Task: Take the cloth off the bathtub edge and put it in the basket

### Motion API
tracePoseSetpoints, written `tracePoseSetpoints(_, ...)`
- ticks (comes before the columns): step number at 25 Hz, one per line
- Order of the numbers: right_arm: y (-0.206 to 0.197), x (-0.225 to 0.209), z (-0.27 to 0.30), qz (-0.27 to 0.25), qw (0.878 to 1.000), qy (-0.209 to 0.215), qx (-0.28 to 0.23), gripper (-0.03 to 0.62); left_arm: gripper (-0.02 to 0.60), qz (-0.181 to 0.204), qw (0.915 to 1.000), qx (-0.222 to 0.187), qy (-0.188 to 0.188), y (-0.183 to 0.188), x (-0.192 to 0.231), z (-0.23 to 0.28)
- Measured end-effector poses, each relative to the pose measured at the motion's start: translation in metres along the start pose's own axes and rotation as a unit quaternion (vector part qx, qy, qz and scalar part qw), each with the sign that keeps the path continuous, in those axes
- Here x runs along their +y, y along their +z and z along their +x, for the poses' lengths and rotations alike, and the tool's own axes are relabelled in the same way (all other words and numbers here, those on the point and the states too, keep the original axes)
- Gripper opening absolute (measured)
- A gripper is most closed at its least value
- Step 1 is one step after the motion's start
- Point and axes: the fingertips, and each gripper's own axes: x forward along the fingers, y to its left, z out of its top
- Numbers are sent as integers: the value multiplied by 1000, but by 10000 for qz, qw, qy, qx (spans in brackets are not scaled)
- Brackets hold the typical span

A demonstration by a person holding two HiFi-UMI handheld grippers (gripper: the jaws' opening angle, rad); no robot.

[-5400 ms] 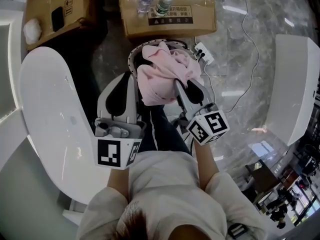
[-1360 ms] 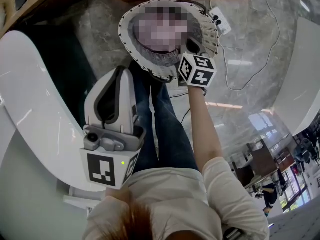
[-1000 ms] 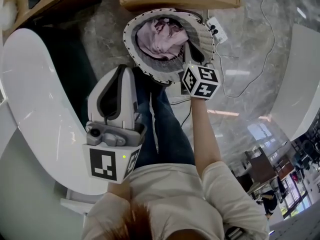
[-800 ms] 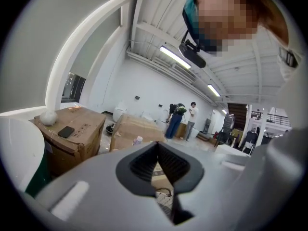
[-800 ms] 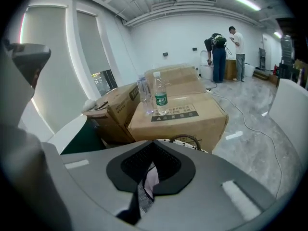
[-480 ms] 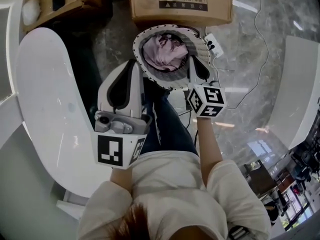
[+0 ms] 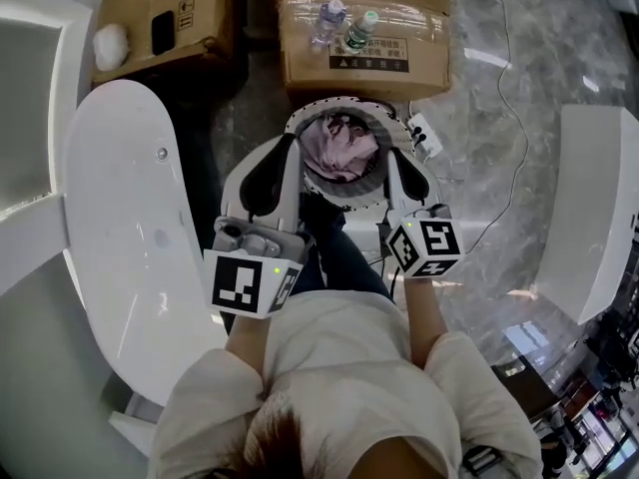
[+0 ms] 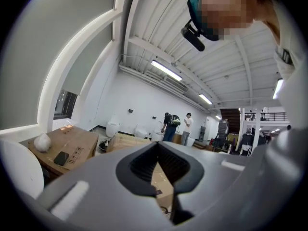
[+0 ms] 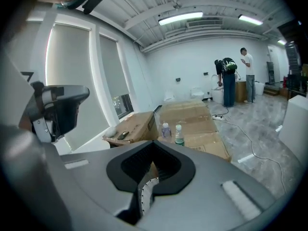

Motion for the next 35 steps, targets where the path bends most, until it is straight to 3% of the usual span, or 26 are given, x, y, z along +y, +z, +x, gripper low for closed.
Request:
tracePoseSetpoints(8, 65, 11, -38, -121, 9990, 62, -425, -3, 49, 316, 9989, -153, -307, 50, -10, 2)
tracePoseSetpoints(20, 103, 58, -87, -357, 9962, 371, -707, -3, 49, 403, 9983, -405, -105, 97, 3, -32)
tracePoseSetpoints(28, 114, 74, -101, -337, 9950, 332, -883, -3, 49, 525, 9975, -465, -93, 105, 6, -50)
tracePoseSetpoints(35, 103, 77, -114, -237, 9967, 303, -713, -3, 49, 593, 9975, -265, -266, 94, -8, -56)
